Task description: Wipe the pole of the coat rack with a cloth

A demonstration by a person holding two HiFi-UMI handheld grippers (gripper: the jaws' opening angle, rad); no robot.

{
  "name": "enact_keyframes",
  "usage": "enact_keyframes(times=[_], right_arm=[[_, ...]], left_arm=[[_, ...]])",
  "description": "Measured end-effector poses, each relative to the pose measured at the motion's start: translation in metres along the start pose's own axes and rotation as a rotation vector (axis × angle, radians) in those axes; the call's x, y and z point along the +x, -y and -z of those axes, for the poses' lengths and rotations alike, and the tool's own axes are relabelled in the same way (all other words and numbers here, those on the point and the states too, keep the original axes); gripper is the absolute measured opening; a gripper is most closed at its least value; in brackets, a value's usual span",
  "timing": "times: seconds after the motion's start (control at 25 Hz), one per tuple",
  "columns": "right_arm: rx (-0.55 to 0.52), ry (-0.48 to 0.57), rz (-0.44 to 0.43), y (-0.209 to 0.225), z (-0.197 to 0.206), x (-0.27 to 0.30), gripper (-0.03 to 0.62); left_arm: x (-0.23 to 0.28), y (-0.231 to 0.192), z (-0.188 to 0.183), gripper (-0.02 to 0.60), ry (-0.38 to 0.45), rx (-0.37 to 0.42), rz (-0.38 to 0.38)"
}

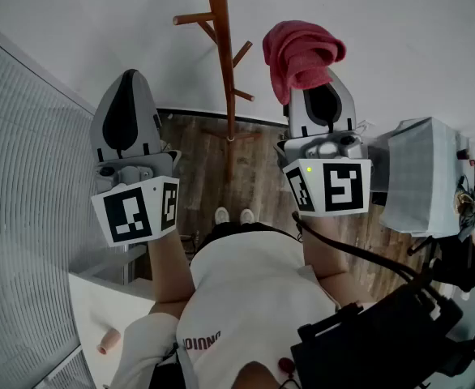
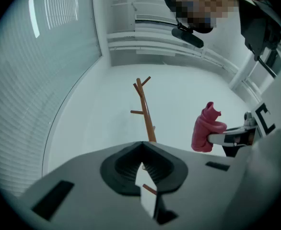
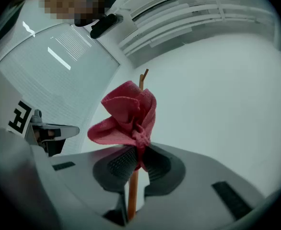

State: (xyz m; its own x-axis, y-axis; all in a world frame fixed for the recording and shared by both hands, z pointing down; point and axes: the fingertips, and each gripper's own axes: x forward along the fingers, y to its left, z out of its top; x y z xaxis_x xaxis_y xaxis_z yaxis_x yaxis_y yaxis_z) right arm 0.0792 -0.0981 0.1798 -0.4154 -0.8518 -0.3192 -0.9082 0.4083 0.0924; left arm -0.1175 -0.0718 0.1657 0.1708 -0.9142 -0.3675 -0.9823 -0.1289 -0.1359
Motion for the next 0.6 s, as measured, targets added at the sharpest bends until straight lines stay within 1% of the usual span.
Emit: enact_keyframes(times=[0.44, 0.6], right_arm=[[-0.007, -0.001, -0.015, -0.0035, 0.0003, 0.0046, 0.044], [0.027, 0.006, -0.030, -0.0047, 0.0064, 0.0108, 0.046]], left_arm=[[0.0041, 0.0019, 0.0007, 0.014, 0.000, 0.000, 0.014], [0.0064, 0.0007, 0.0084, 0.014, -0.009, -0.001, 0.015]])
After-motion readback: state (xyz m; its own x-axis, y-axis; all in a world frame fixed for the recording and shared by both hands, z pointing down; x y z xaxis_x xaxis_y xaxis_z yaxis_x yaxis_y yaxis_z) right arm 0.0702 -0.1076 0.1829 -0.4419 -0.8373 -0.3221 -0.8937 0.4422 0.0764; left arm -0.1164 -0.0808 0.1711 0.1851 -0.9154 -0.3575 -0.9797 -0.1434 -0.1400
